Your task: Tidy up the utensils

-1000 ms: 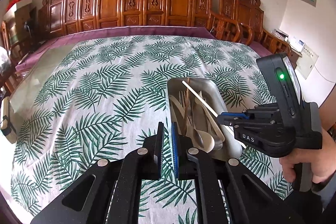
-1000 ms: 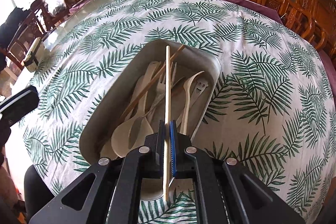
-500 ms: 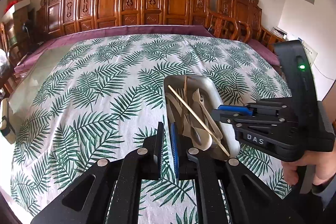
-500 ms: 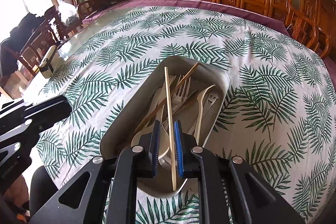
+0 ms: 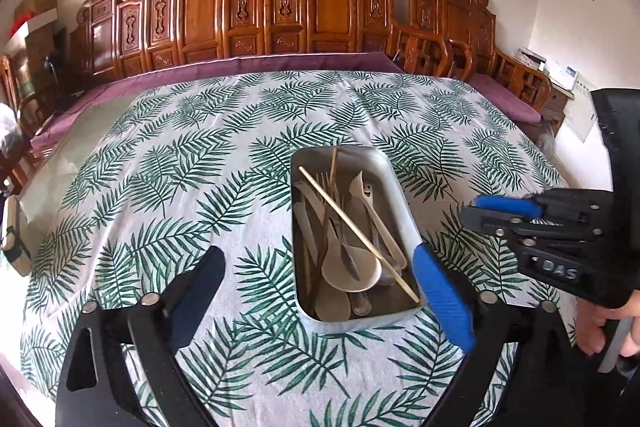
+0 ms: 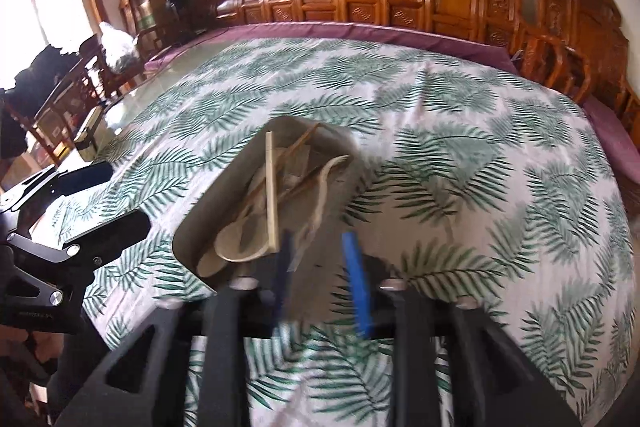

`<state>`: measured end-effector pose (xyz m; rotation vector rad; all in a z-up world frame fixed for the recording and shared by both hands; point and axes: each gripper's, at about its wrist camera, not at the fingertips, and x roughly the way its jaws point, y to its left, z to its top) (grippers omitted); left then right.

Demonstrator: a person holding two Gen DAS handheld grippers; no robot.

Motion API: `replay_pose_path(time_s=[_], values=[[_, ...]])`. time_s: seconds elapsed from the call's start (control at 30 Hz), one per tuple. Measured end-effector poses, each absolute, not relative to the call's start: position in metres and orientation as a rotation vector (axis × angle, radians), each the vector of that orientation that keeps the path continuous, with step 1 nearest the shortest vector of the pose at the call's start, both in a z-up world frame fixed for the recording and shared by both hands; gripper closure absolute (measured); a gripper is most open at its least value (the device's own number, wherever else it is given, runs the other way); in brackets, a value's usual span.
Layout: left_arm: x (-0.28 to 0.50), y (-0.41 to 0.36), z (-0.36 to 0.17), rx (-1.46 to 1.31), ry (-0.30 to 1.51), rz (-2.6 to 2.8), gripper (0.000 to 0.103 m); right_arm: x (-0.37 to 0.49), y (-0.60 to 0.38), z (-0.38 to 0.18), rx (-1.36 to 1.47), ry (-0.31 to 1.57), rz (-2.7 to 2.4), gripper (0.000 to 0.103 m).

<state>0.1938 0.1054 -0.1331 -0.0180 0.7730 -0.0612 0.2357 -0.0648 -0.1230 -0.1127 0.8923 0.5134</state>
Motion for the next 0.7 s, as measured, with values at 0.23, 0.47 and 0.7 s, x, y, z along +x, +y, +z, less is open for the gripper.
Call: replay_pose_path(time_s=[0.23,0.47,0.7], values=[[0.192,0.086,-0.135,-0.008,0.813,-0.039,0.008,0.226,-0.11,-0.116,-0.084,0.846,0.371,0.009],[0.177,0.068,-0.129,-0.028,0.817,-0.036,0.008,0.202,-0.143,-0.109,-0.058,0.827,0.32,0.003],[0.153,0.046,-0.115,-0.03,0.777,-0.043,0.008,0.17,-0.164,-0.085,-0.041,0.766,0.312,0.003]])
